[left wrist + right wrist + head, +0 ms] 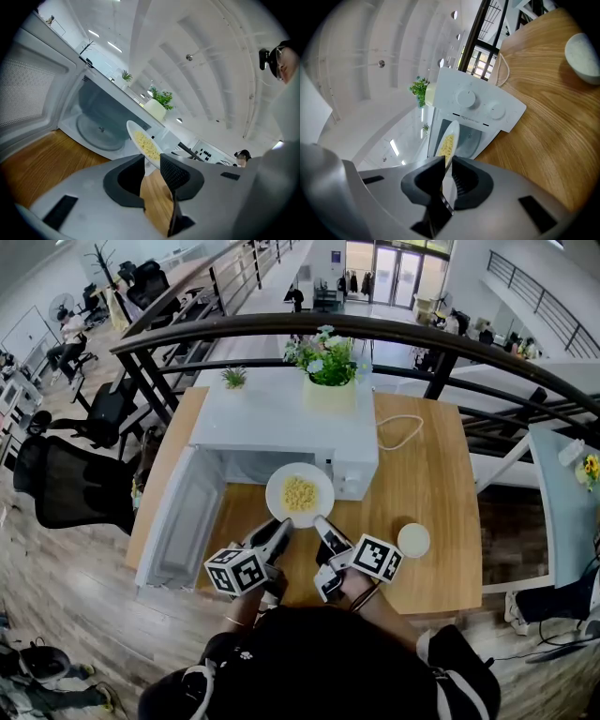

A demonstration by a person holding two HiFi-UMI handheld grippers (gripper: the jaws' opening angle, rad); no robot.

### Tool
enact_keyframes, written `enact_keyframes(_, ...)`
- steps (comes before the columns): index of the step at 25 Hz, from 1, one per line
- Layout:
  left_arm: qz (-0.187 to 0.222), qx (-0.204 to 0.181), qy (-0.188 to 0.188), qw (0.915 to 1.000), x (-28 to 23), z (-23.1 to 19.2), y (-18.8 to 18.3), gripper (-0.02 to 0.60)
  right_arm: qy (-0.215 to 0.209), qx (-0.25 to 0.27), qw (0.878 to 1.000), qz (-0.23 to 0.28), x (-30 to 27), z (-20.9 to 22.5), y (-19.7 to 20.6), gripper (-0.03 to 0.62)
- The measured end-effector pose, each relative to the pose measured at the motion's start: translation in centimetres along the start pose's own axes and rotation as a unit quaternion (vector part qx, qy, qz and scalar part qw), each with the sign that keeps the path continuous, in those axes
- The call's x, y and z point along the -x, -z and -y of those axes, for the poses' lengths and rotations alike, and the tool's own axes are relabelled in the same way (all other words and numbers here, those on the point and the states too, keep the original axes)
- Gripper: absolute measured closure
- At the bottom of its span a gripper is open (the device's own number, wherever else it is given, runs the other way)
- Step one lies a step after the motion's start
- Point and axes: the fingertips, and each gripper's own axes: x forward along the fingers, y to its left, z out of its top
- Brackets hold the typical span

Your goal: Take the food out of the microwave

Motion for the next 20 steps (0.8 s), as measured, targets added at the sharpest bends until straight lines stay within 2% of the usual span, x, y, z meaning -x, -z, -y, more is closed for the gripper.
enact_keyframes(20, -0.005, -0.005, -0.001, 1.0000, 0.10, -0.25, -0.24, 0.485, 0.002, 0.000, 1.000, 0.003, -0.25, -0.15, 0.14, 0.548)
